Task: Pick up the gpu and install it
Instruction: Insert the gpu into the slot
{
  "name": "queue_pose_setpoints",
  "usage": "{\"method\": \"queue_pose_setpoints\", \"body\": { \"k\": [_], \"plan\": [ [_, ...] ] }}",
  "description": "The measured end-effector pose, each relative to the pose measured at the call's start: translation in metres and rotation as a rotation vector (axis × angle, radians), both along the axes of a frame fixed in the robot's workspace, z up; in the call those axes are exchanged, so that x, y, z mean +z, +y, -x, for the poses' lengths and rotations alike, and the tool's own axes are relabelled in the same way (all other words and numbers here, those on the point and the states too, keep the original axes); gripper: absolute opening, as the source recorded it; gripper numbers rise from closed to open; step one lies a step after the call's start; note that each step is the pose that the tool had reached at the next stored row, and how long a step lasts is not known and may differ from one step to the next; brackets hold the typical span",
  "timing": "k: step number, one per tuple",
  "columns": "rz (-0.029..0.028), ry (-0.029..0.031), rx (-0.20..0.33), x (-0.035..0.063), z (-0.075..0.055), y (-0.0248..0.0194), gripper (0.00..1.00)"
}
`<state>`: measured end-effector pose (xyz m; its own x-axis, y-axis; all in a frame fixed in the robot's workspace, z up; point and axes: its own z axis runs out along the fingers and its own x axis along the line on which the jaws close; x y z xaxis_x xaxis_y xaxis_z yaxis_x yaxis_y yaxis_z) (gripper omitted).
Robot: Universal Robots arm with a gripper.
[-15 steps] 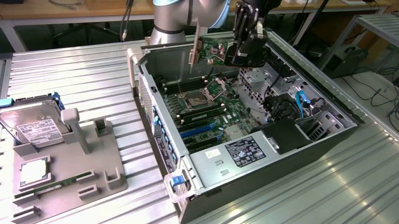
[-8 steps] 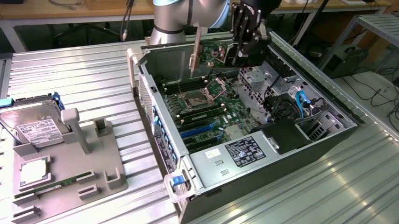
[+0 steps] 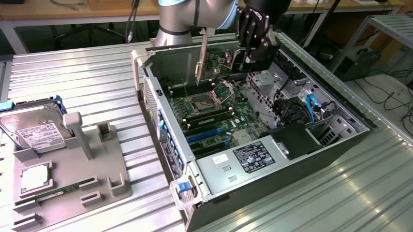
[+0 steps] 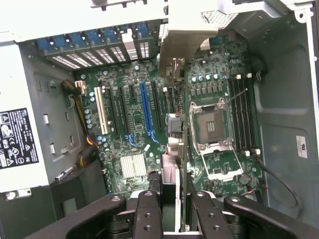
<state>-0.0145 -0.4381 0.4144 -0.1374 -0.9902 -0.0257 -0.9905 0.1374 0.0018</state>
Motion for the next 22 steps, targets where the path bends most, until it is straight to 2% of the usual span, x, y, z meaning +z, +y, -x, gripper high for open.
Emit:
{"method": "queue_pose_setpoints", "body": {
  "k": [1, 7, 13, 15, 18, 22],
  "plan": [
    [-0.0001, -0.0001, 0.021, -0.0017, 0.000, -0.0002, 0.28],
    [-0.0004, 0.0000, 0.026, -0.0106, 0.002, -0.0002, 0.28],
    [-0.0142, -0.0001, 0.028, -0.0160, 0.003, -0.0003, 0.28],
    [-0.0232, -0.0002, 0.034, -0.0178, 0.004, -0.0003, 0.28],
    [-0.0239, 0.0002, 0.056, -0.0196, 0.004, -0.0004, 0.28],
    [-0.0240, 0.0009, 0.129, -0.0212, 0.004, -0.0004, 0.28]
  ]
}}
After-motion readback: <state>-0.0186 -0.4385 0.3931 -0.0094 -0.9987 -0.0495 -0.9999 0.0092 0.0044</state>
